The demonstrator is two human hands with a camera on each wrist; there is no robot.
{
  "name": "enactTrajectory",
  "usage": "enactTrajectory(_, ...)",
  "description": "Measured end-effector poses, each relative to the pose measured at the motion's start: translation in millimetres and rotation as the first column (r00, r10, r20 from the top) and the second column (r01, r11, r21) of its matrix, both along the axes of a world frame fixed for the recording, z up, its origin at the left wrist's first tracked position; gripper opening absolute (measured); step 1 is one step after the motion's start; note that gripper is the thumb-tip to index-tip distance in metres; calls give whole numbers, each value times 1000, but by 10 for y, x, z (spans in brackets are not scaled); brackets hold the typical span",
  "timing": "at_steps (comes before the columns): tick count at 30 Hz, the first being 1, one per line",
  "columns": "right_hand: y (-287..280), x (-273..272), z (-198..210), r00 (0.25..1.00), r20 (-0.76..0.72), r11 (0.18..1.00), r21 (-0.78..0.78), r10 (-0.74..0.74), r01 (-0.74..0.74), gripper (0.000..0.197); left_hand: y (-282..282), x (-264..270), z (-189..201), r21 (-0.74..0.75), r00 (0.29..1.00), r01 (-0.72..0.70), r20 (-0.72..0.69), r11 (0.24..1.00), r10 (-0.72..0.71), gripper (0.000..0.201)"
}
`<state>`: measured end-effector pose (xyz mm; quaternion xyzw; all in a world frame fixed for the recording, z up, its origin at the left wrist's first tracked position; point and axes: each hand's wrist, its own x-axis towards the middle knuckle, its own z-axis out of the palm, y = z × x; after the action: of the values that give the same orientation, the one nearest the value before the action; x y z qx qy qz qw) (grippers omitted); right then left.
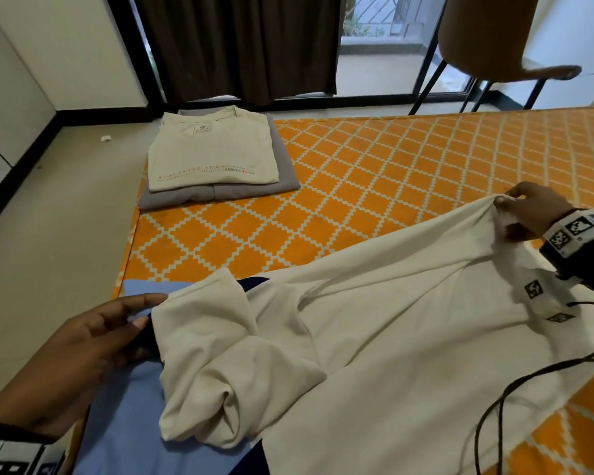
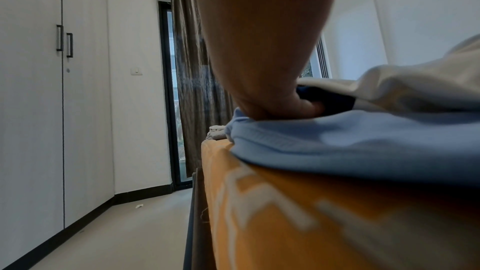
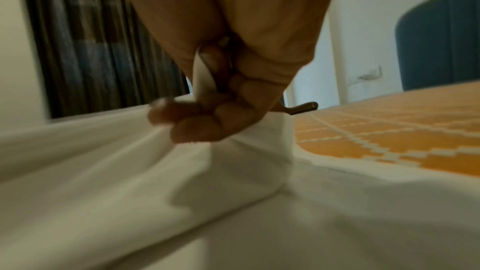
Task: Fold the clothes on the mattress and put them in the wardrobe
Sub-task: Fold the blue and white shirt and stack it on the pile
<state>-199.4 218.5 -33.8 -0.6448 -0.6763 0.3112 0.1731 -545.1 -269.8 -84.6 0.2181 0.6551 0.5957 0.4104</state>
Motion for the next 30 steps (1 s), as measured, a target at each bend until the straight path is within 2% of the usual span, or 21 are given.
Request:
enactTrajectory(2,-26,-2,25,989,-137,996,-79,-57,47,17,-8,-51,-72,-8,999,-34,5,999,34,87)
enactTrajectory(6,-18,-14,24,962,-265,997,26,-66,76,10,23,-87,-133,-15,996,-78,39,997,79,56)
enactTrajectory(8,25,-44,-20,949,-299,993,39,-95,112,7,5,-74,-145,-45,994,-109,7,993,109,64)
enactTrajectory(11,121,-106,-61,949,-278,986,29,-151,165,5,-25,-65,-179,-64,995,-101,18,993,103,76)
enactTrajectory(15,157,-162,-114,984,-136,991,-88,-117,106,24,17,-41,-180,-17,992,-119,35,993,120,60)
enactTrajectory(17,118,-183,-148,984,-155,976,-211,-88,54,23,27,-24,-171,1,989,-141,38,990,141,56)
enactTrajectory(19,36,-181,-122,977,-202,950,-311,-63,-3,17,31,-13,-153,29,983,-183,33,983,182,61)
enactTrajectory(20,7,-167,-96,967,-249,949,-313,-51,-30,16,34,-9,-144,40,979,-200,42,979,198,66)
enactTrajectory(22,24,-122,-94,922,-388,973,-220,-16,-75,7,23,18,-118,50,971,-236,60,970,233,82)
enactTrajectory(23,53,-86,-123,888,-460,987,-152,-20,-56,8,4,38,-105,57,972,-234,26,971,233,92)
enactTrajectory(25,86,7,-197,864,-504,999,-45,-4,-22,28,-4,89,-74,68,970,-203,-122,977,210,103)
enactTrajectory(26,67,47,-231,893,-449,999,2,37,-41,35,3,124,-49,74,966,-169,-185,983,180,110)
enactTrajectory(28,4,105,-296,952,-257,985,104,164,-141,41,28,183,55,52,974,-140,-173,989,146,127)
enactTrajectory(30,-66,156,-329,957,-29,931,241,287,-272,38,60,239,98,12,959,-62,-277,998,63,125)
